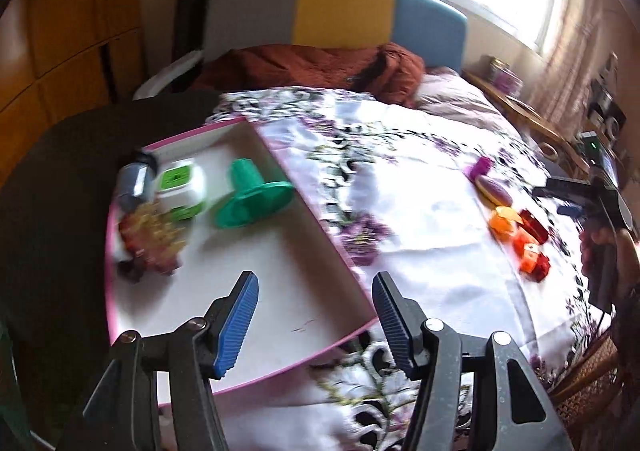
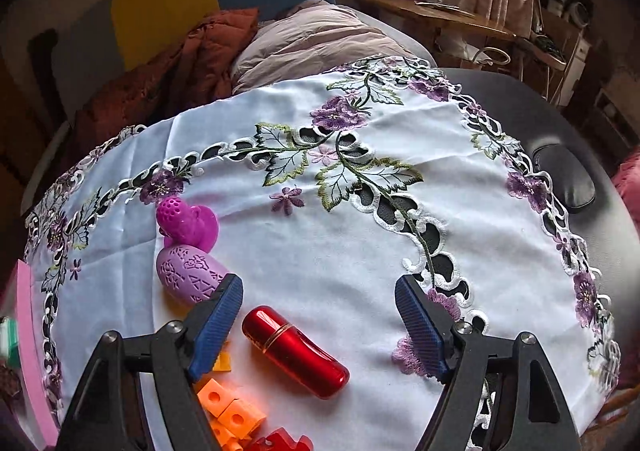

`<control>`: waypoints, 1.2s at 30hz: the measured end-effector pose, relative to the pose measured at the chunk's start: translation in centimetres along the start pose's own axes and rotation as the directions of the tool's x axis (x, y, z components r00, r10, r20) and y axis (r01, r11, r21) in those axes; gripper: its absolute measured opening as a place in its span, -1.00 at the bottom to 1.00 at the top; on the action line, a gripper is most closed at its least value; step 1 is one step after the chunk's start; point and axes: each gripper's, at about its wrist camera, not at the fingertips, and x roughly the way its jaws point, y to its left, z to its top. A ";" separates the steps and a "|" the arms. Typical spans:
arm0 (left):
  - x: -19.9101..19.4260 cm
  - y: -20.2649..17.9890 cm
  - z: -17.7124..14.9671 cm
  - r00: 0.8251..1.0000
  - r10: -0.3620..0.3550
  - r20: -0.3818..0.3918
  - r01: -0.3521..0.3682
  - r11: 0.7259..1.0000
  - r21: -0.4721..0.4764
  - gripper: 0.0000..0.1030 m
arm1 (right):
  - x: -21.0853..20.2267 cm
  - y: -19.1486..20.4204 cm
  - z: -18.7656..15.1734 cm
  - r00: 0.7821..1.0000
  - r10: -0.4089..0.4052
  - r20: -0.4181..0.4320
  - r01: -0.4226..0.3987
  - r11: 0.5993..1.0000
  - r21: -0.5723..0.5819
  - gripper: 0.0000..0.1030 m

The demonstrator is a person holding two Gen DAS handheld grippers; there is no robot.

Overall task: Organize rigid objects
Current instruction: 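Move both tools back toward the toys on the tablecloth, then grasp the yellow plastic piece with the left tool while the right tool grasps the red cylinder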

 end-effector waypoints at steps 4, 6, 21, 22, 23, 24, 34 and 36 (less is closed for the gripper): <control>1.6 -3.0 0.7 0.998 -0.061 -0.029 0.063 0.995 0.071 0.06 | 0.1 -0.1 0.0 1.000 -0.003 -0.008 0.003 1.000 0.004 0.57; 2.4 -4.5 1.2 0.995 -0.091 -0.042 0.095 0.989 0.109 0.04 | 0.3 -0.2 0.1 1.000 -0.003 -0.014 0.003 1.000 0.008 0.57; 8.9 -16.6 5.0 0.951 -0.262 -0.165 0.308 0.855 0.416 -0.02 | -0.2 -1.4 0.6 0.999 0.054 -0.009 -0.053 0.994 0.091 0.61; 9.3 -17.2 5.3 0.947 -0.272 -0.171 0.320 0.843 0.433 -0.02 | -0.1 -1.6 0.7 0.998 0.058 -0.012 -0.056 0.993 0.101 0.61; 9.8 -17.9 5.5 0.944 -0.277 -0.181 0.330 0.830 0.449 -0.02 | 0.0 -1.7 0.7 0.998 0.060 -0.016 -0.058 0.992 0.109 0.61; 10.3 -18.7 5.7 0.941 -0.279 -0.189 0.336 0.818 0.466 -0.02 | 0.0 -1.9 0.7 0.998 0.064 -0.018 -0.062 0.991 0.117 0.61; 14.0 -22.6 6.6 0.927 -0.280 -0.249 0.374 0.727 0.576 -0.01 | 0.4 -2.3 0.8 0.996 0.088 -0.036 -0.082 0.986 0.145 0.61; 14.8 -23.3 6.6 0.925 -0.271 -0.267 0.379 0.697 0.608 -0.01 | 0.3 -2.3 0.8 0.995 0.092 -0.032 -0.086 0.985 0.146 0.61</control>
